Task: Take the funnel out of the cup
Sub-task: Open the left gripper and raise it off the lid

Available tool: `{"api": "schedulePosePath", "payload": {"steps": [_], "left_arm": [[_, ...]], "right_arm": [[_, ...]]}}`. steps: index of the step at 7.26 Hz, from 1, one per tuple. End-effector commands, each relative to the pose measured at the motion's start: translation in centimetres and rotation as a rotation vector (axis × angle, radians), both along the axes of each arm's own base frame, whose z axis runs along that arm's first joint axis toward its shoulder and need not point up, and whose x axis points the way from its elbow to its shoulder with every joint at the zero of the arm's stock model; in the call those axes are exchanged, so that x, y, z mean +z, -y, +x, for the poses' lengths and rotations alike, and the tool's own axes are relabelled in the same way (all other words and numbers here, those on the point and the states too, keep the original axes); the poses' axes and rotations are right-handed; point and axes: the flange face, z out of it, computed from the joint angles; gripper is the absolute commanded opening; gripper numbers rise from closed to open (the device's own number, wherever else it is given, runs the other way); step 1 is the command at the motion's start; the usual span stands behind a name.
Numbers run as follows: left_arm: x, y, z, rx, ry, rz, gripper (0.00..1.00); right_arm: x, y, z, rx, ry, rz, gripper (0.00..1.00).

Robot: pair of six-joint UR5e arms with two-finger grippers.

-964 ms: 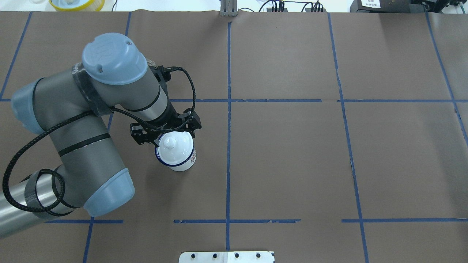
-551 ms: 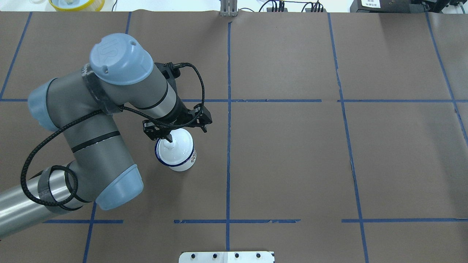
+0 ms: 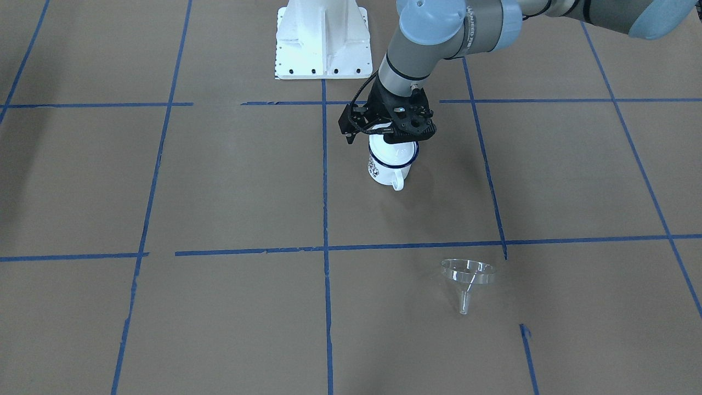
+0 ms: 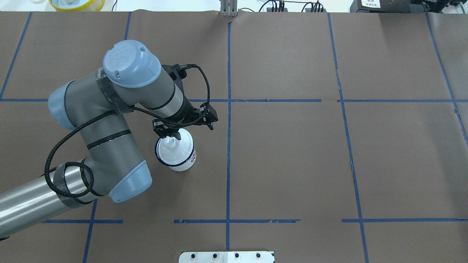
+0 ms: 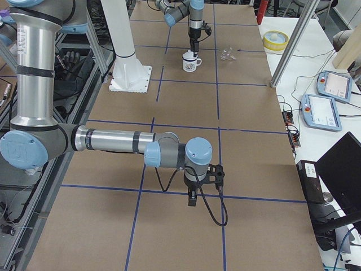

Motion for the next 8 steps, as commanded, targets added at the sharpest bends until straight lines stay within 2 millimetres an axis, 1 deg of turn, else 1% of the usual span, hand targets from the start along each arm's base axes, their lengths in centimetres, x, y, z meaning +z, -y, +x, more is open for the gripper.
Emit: {"api": "schedulePosePath", "payload": {"steps": [1, 2, 3, 5, 6, 8], "left_arm": [[-0.3, -0.1, 0.3, 0.003, -0.006, 0.002, 1.00], [0.1, 0.3, 0.9, 0.002, -0.019, 0.009, 1.00], [0.8, 0.4, 1.9, 0.008, -0.024, 0.009, 1.00], [1.1, 0.1, 2.3, 0.013, -0.020, 0.005, 1.00], [1.2, -0.4, 2.7, 0.022, -0.018, 0.004, 1.00], [0.7, -0.6, 2.4, 0.021, -0.026, 0.007, 1.00]], "right_arm": [[0.0, 0.0, 0.0, 0.000, 0.000, 0.000, 1.00], [0.0, 0.0, 0.0, 0.000, 0.000, 0.000, 1.00], [0.0, 0.0, 0.0, 0.000, 0.000, 0.000, 1.00], [0.0, 0.0, 0.0, 0.000, 0.000, 0.000, 1.00], [0.0, 0.0, 0.0, 0.000, 0.000, 0.000, 1.00], [0.0, 0.0, 0.0, 0.000, 0.000, 0.000, 1.00]]}}
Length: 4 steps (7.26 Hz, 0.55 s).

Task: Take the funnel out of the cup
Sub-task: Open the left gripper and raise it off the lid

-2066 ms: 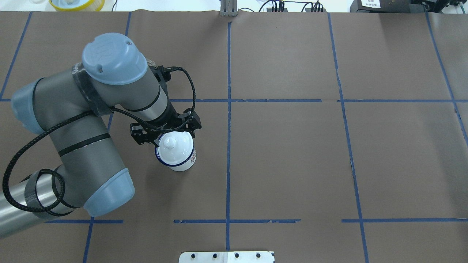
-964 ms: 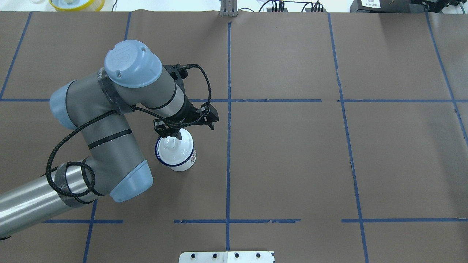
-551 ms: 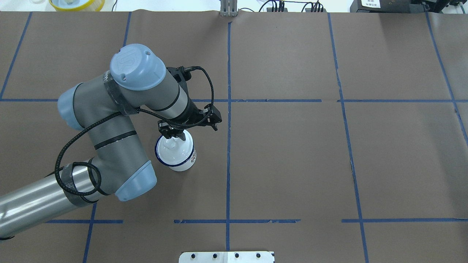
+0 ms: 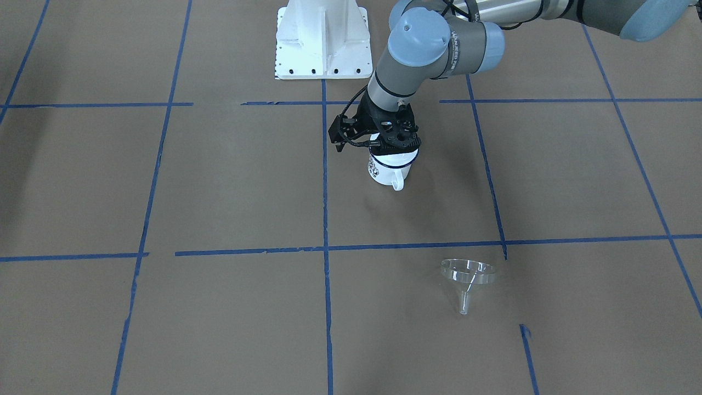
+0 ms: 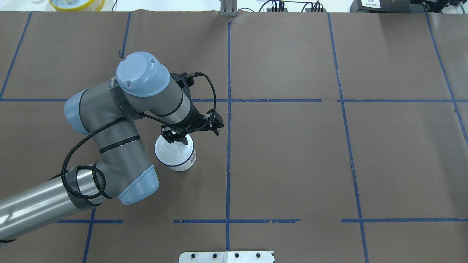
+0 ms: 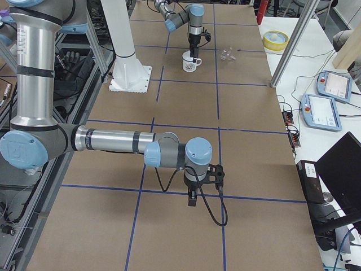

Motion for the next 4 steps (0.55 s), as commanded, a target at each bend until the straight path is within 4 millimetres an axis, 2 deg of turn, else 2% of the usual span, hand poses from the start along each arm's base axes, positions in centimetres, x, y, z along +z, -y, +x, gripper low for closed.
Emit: {"api": "schedulePosePath", "payload": {"steps": [1, 3, 4], "left_arm": [[-1.2, -0.6, -1.1, -0.002, -0.017, 0.008, 1.00], [-3.6, 0.9, -6.9, -0.068, -0.030, 0.027, 1.00], [-3.1, 2.7, -10.7, -0.130, -0.028, 0.032, 1.00]], "right_arm": [[0.0, 0.0, 0.0, 0.000, 0.000, 0.000, 1.00], [0.0, 0.0, 0.0, 0.000, 0.000, 0.000, 1.00], [0.0, 0.0, 0.0, 0.000, 0.000, 0.000, 1.00]]}}
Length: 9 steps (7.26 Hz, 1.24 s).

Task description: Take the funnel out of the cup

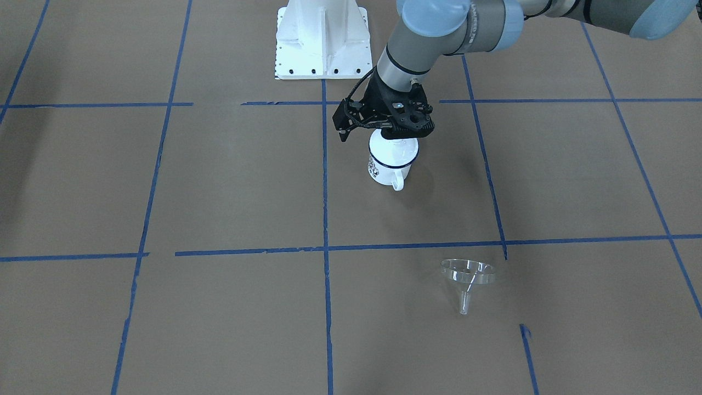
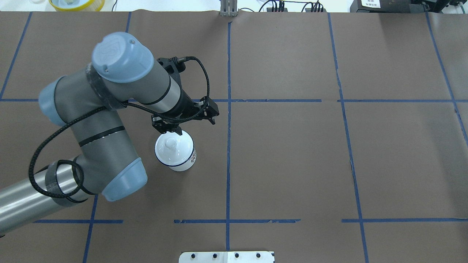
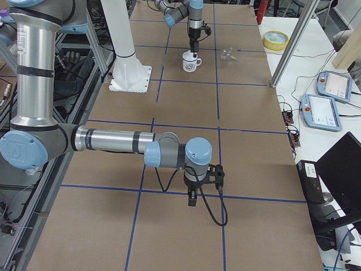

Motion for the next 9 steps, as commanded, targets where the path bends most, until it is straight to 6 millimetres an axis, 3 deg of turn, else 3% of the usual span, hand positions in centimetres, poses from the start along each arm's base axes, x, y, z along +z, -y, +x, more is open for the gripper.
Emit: {"api": "schedulePosePath", "payload": {"steps": [1, 2, 3, 4, 6, 7, 8, 9], "left_arm": [[1.6, 3.4, -8.8, -0.085, 0.022, 0.091, 1.00], [3.5, 5.0, -13.1, -0.089, 0.058, 0.192, 1.00], [7.7, 6.5, -16.5, -0.064, 0.135, 0.266, 1.00], [11.4, 7.2, -18.2, -0.003, 0.203, 0.346, 1.00], [22.2, 12.3, -29.6, 0.027, 0.363, 0.451, 1.00], [28.7, 13.0, -35.6, 0.087, 0.386, 0.456, 1.00], [35.0, 12.9, -38.9, 0.161, 0.388, 0.426, 1.00], [39.7, 11.7, -43.4, 0.169, 0.416, 0.399, 1.00]], "right_arm": [[0.0, 0.0, 0.0, 0.000, 0.000, 0.000, 1.00], [0.0, 0.0, 0.0, 0.000, 0.000, 0.000, 1.00], [0.0, 0.0, 0.0, 0.000, 0.000, 0.000, 1.00], [0.0, 0.0, 0.0, 0.000, 0.000, 0.000, 1.00], [0.1, 0.0, 0.0, 0.000, 0.000, -0.001, 1.00], [0.0, 0.0, 0.0, 0.000, 0.000, 0.000, 1.00], [0.0, 0.0, 0.0, 0.000, 0.000, 0.000, 1.00], [0.0, 0.0, 0.0, 0.000, 0.000, 0.000, 1.00]]}}
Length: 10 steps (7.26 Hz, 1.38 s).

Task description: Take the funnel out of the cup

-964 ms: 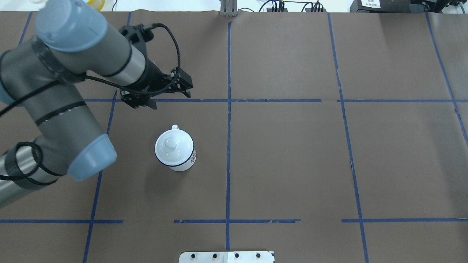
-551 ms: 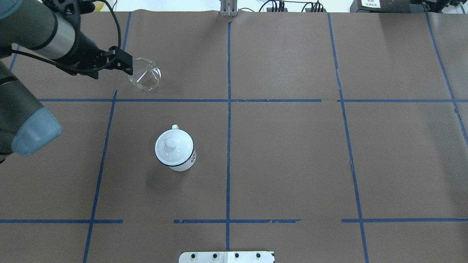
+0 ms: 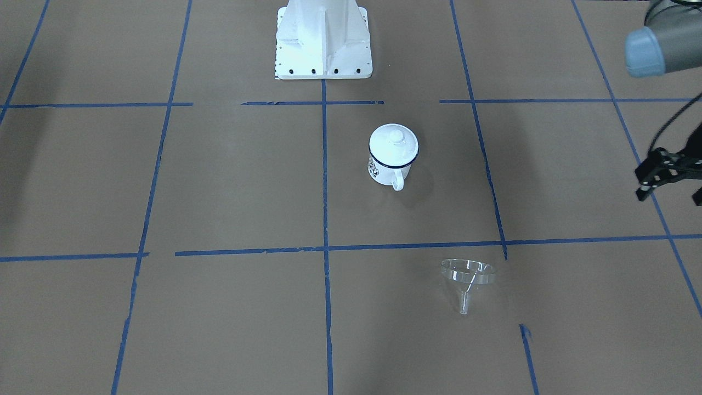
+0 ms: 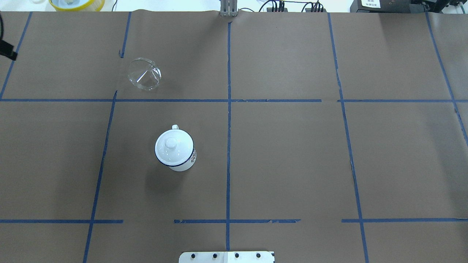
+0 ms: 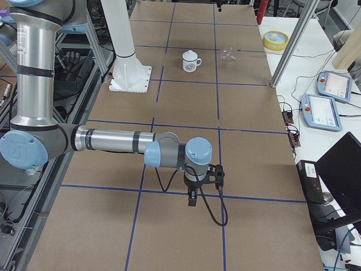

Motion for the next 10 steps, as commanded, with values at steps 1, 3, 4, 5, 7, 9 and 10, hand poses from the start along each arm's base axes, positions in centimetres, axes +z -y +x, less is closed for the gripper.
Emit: {"api": "schedulePosePath", "payload": {"steps": [1, 3, 4, 5, 7, 9, 10], "left_arm": [[11.3, -3.9, -8.6, 0.069, 0.057, -0.042, 1.00], [16.9, -9.0, -11.7, 0.070, 0.037, -0.117, 1.00], [17.7, -10.3, -11.4, 0.078, -0.030, -0.151, 1.00], [18.3, -11.6, -11.9, 0.068, -0.054, -0.168, 1.00], [18.6, -12.0, -12.4, 0.058, -0.055, -0.175, 1.00], [18.5, -12.0, -12.4, 0.057, -0.056, -0.175, 1.00], [18.5, -12.0, -12.4, 0.057, -0.056, -0.173, 1.00]], "right_arm": [[0.1, 0.0, 0.0, 0.000, 0.000, -0.001, 1.00], [0.0, 0.0, 0.0, 0.000, 0.000, 0.000, 1.00], [0.1, 0.0, 0.0, 0.000, 0.000, -0.001, 1.00], [0.0, 0.0, 0.0, 0.000, 0.000, 0.000, 1.00], [0.0, 0.0, 0.0, 0.000, 0.000, 0.000, 1.00], [0.0, 0.0, 0.0, 0.000, 0.000, 0.000, 1.00], [0.0, 0.0, 0.0, 0.000, 0.000, 0.000, 1.00]]}}
